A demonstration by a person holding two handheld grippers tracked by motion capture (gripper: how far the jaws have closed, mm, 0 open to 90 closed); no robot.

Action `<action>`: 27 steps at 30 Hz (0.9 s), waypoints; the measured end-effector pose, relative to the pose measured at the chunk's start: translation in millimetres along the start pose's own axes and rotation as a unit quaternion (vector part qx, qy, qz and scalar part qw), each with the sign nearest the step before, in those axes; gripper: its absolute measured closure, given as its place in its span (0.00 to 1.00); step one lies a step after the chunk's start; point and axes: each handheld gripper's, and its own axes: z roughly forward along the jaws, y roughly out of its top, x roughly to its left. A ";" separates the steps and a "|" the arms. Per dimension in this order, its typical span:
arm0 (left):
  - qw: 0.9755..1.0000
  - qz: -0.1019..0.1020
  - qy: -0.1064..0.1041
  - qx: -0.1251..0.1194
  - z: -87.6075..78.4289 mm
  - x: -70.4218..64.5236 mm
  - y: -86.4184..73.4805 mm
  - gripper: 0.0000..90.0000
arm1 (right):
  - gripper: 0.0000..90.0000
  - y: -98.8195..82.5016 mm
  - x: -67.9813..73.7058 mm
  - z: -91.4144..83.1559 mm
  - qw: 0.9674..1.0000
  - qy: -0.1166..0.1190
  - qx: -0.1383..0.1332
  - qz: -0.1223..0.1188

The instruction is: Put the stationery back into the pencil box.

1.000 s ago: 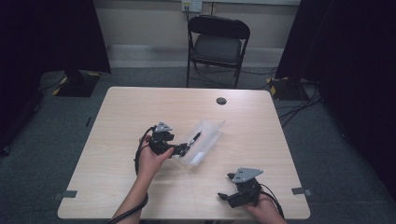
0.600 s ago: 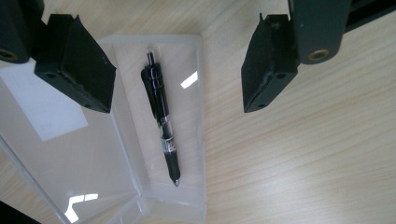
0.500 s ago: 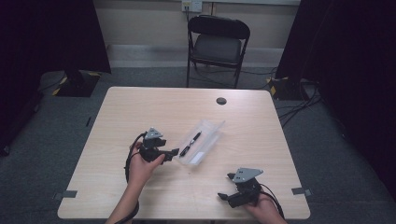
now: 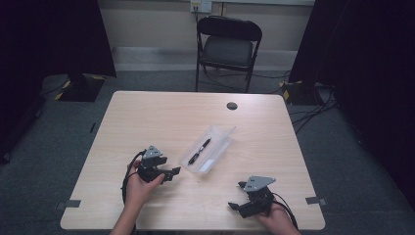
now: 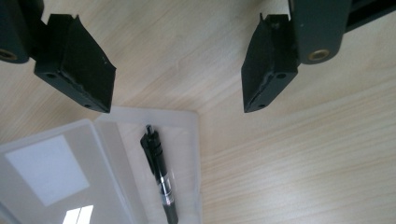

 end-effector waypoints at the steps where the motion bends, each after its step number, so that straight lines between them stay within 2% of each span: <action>1: 1.000 -0.003 -0.004 -0.001 0.6 0.1 -2.3 0.29 | 0.19 0.0 0.0 0.0 1.000 0.000 0.000 0.000; 4: 1.000 0.008 0.000 0.013 1.9 -0.6 -9.7 0.29 | 0.19 0.0 0.0 0.0 1.000 0.000 0.000 0.000; 6: 1.000 0.018 0.007 0.012 2.3 -2.2 -13.4 0.29 | 0.19 0.0 0.0 0.0 1.000 0.000 0.000 0.000; 10: 0.998 0.057 0.023 0.027 -0.2 -6.3 -15.9 0.28 | 0.18 0.0 0.0 0.1 1.000 0.000 0.000 0.000; 14: 0.996 0.081 0.020 0.038 1.1 -10.2 -16.8 0.22 | 0.19 0.0 0.0 0.1 1.000 0.000 0.000 0.000; 16: 0.996 0.082 0.022 0.040 1.7 -11.1 -16.7 0.19 | 0.18 0.0 0.0 0.0 1.000 0.000 0.000 0.000; 27: 0.995 0.084 0.017 0.042 2.4 -11.2 -16.6 0.18 | 0.18 0.1 -0.2 0.1 1.000 0.001 0.001 -0.001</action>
